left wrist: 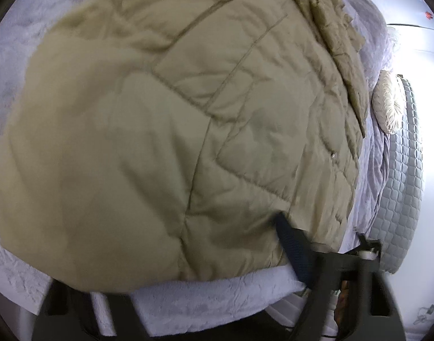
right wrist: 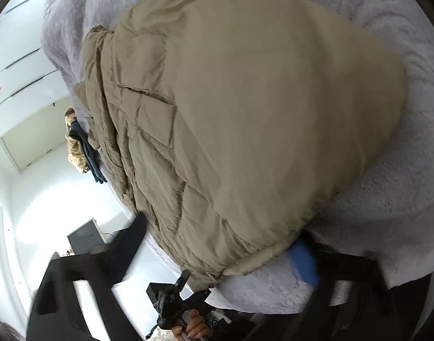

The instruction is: Fold large clothes

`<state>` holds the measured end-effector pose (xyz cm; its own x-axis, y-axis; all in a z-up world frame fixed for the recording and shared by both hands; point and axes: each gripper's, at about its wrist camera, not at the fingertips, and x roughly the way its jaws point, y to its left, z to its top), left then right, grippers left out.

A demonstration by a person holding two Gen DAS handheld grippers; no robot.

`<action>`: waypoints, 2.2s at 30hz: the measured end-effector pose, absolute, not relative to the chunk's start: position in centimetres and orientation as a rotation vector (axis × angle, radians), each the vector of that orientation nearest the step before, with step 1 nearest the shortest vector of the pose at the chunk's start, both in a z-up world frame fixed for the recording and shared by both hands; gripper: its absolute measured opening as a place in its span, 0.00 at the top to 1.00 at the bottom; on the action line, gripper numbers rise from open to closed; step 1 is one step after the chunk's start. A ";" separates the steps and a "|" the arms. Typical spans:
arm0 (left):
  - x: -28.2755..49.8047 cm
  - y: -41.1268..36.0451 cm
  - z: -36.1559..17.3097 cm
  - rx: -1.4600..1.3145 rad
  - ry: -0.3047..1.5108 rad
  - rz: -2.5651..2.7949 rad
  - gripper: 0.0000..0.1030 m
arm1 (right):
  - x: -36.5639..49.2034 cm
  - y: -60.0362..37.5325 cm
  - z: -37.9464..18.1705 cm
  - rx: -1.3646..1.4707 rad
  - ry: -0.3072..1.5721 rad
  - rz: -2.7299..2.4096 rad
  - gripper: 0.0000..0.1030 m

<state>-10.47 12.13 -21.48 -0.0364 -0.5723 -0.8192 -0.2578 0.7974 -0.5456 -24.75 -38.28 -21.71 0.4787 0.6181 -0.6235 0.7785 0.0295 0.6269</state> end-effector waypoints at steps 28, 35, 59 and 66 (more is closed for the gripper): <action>5.0 10.6 -0.3 -0.443 1.032 -0.435 0.90 | -4.7 -39.8 -1.8 1.121 0.954 0.195 0.93; 12.7 8.9 0.2 -0.388 0.977 -0.417 0.90 | 5.0 -39.8 -1.2 0.993 0.954 0.223 0.93; 27.3 4.9 -16.0 -0.347 1.194 -0.319 0.89 | 20.5 -41.7 -17.8 0.976 1.154 0.035 0.93; 24.9 5.3 -12.3 -0.308 1.091 -0.403 0.20 | 20.0 -41.8 -16.1 0.949 1.134 0.041 0.37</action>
<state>24.86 5.29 -12.34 0.4017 -0.4616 -0.7910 0.1640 0.8860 -0.4337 20.02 -41.82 -16.10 0.4650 0.4748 -0.7472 0.4191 0.6254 0.6582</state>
